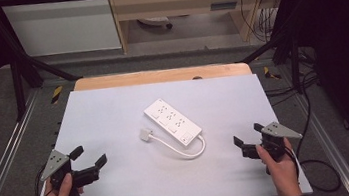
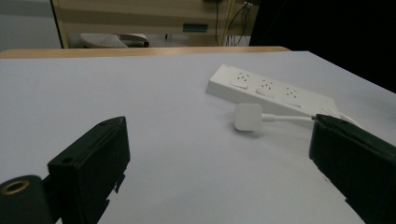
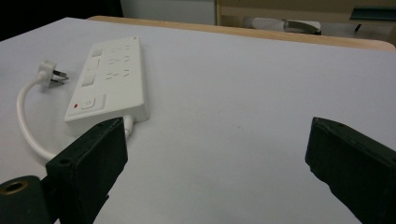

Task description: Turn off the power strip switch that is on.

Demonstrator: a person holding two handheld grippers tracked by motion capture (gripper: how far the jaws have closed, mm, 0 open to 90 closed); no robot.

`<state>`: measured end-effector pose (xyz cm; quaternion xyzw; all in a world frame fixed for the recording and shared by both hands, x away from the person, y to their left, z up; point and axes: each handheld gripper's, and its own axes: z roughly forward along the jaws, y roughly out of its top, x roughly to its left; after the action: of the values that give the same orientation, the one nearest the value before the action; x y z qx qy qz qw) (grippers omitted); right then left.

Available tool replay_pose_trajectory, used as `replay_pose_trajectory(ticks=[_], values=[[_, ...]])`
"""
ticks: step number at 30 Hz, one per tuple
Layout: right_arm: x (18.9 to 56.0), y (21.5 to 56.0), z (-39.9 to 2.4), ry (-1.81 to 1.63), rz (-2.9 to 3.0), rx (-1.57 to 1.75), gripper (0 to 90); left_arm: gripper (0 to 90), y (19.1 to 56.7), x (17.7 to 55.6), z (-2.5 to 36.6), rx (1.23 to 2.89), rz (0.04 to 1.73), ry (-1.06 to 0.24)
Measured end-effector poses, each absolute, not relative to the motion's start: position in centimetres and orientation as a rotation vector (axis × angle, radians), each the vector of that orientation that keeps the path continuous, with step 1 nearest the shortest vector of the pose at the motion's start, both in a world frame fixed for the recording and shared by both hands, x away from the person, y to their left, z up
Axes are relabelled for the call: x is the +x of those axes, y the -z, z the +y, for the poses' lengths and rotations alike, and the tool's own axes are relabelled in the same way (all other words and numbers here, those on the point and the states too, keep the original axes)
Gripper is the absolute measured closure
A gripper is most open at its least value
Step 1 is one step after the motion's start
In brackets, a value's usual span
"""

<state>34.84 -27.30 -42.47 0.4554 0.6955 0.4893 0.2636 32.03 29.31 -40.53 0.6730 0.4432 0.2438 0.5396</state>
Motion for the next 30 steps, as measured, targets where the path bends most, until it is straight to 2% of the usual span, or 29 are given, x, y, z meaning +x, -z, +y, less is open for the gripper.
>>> replay_pose_trajectory(ticks=[30], values=[[34.9,40.4,-24.9,-1.364,1.905,1.186,2.4,4.7,40.7,32.2,29.2,1.618,1.067,-0.587]])
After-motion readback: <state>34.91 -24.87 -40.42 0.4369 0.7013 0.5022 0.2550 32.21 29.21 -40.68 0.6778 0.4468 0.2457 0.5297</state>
